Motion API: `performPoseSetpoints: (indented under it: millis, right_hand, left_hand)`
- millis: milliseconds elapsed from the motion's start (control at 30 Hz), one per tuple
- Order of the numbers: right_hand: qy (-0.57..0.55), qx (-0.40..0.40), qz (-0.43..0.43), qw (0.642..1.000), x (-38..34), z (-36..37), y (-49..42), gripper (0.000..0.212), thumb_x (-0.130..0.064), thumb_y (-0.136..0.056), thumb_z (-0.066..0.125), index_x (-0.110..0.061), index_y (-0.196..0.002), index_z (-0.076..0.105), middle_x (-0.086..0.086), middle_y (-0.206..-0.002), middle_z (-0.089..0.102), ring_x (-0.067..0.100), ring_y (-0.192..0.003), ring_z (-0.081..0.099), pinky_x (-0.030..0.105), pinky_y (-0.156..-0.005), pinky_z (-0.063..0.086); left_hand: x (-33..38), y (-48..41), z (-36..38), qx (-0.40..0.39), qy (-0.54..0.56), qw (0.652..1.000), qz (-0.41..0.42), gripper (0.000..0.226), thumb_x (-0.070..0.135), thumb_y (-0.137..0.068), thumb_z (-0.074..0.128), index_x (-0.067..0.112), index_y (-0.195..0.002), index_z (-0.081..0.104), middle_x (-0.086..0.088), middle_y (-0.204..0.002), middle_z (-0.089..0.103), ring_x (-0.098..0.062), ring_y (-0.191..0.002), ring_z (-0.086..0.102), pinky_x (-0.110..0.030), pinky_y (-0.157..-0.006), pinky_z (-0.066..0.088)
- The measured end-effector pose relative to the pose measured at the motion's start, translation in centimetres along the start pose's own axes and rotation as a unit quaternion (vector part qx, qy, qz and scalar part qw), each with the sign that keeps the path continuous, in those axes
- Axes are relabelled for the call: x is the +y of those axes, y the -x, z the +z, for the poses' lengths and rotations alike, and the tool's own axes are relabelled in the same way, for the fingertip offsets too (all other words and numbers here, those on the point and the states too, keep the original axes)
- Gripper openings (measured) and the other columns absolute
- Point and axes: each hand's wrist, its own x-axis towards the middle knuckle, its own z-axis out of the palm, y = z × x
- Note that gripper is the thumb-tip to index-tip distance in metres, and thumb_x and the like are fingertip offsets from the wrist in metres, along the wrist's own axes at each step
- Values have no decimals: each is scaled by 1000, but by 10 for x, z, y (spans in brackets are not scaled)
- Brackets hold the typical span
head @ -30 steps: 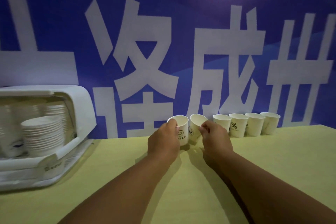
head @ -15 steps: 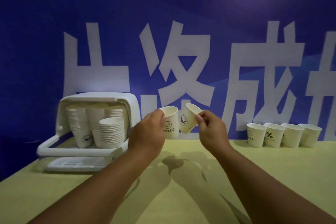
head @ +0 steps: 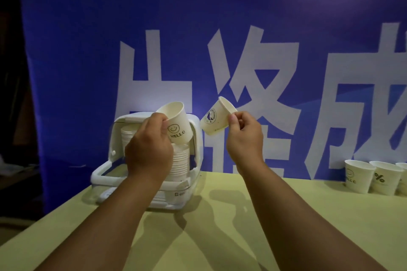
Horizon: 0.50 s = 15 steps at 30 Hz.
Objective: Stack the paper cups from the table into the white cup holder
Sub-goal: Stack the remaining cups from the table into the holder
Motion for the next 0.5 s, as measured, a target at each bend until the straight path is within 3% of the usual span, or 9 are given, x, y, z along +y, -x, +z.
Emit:
performPoseSetpoints:
  millis: [267,400,500]
  right_hand:
    - [-3,-19,6,1000,3,28,10,8,-31,-102,54,-26,-100,60,-15,-90,59,12,-87,60,16,-66,47]
    - [1,-35,-20,999,1,32,12,7,-30,-102,54,-28,-100,60,-11,-94,61,11,-89,60,16,-69,48]
    - [10,-68,-37,997,0,36,17,6,-29,-102,54,-29,-100,60,-8,-99,62,10,-91,59,19,-72,51]
  left_hand:
    - [-25,4,11,-157,-111,981,-19,12,19,-103,44,22,-101,55,-2,-99,55,-25,-90,54,-42,-71,54]
    - [-31,12,18,-207,-69,974,-66,7,23,-104,50,28,-100,49,3,-114,39,-20,-104,46,-36,-88,52]
    - [-37,18,19,-197,-29,979,-37,14,29,-106,38,28,-101,51,4,-109,50,-18,-98,54,-35,-83,53]
